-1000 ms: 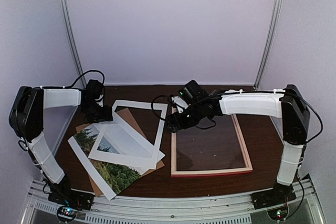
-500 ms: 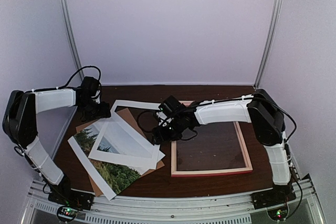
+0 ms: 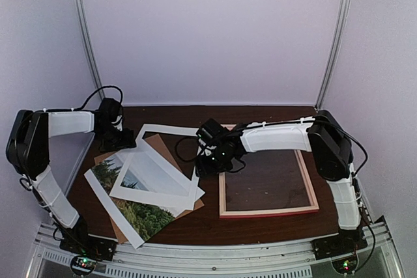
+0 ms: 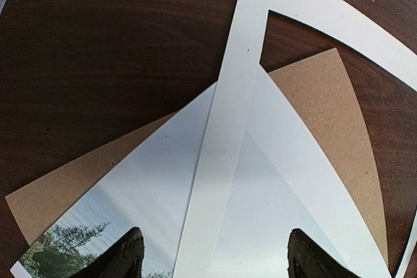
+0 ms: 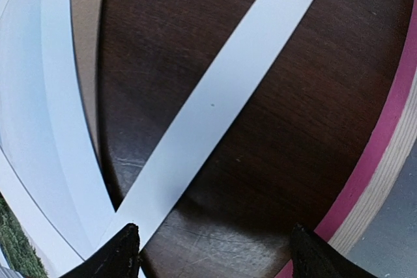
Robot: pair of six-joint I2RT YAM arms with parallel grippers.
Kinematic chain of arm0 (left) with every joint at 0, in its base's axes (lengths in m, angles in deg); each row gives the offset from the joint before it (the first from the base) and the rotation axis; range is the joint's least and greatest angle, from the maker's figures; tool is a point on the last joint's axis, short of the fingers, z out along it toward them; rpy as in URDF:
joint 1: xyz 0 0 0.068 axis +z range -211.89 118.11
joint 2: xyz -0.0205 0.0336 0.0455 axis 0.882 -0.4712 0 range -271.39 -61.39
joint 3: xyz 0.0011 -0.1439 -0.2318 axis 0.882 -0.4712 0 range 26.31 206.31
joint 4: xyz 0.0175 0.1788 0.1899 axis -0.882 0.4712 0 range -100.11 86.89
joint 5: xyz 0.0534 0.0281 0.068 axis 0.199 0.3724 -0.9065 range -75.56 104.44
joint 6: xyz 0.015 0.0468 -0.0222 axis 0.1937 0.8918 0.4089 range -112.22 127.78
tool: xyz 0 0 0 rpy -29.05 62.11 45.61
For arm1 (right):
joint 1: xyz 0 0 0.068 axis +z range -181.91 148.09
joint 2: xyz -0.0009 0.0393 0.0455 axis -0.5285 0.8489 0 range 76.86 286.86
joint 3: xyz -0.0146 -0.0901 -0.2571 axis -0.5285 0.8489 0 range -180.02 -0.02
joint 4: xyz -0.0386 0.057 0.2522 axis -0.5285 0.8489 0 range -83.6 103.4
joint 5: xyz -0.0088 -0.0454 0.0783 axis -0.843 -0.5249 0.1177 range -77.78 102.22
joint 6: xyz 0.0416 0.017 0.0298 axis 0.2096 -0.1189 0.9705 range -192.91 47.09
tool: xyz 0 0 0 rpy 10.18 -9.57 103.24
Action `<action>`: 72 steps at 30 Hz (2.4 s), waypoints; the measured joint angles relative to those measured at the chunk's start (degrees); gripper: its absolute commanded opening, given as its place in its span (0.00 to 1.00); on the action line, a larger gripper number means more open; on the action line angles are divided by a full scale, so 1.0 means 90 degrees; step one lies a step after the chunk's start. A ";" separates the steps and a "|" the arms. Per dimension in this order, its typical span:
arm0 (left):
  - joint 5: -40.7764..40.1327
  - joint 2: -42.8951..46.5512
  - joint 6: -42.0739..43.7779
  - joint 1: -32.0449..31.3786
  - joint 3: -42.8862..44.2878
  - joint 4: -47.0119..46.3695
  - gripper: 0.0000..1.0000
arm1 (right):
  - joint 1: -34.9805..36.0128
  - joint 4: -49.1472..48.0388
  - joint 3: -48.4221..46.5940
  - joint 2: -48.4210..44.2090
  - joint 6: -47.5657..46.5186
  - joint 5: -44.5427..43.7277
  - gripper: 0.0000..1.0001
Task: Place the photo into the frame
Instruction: Move the frame body to the center of the board, then pick up the mat board from the photo.
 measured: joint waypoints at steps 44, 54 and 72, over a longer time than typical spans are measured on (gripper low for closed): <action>0.2701 -0.3339 0.1384 0.0792 0.3376 0.0209 0.61 | -0.0112 -0.1098 -0.0493 0.0678 0.0316 0.0442 0.72; 0.4039 -0.3468 0.0906 0.1110 0.3276 -0.0165 0.48 | -0.0114 -0.1156 -0.0486 0.0690 0.0357 0.0503 0.72; 0.4957 -0.3298 0.0678 0.1226 0.2834 -0.0605 0.33 | -0.0143 -0.1428 -0.0367 0.0687 0.0357 0.0517 0.72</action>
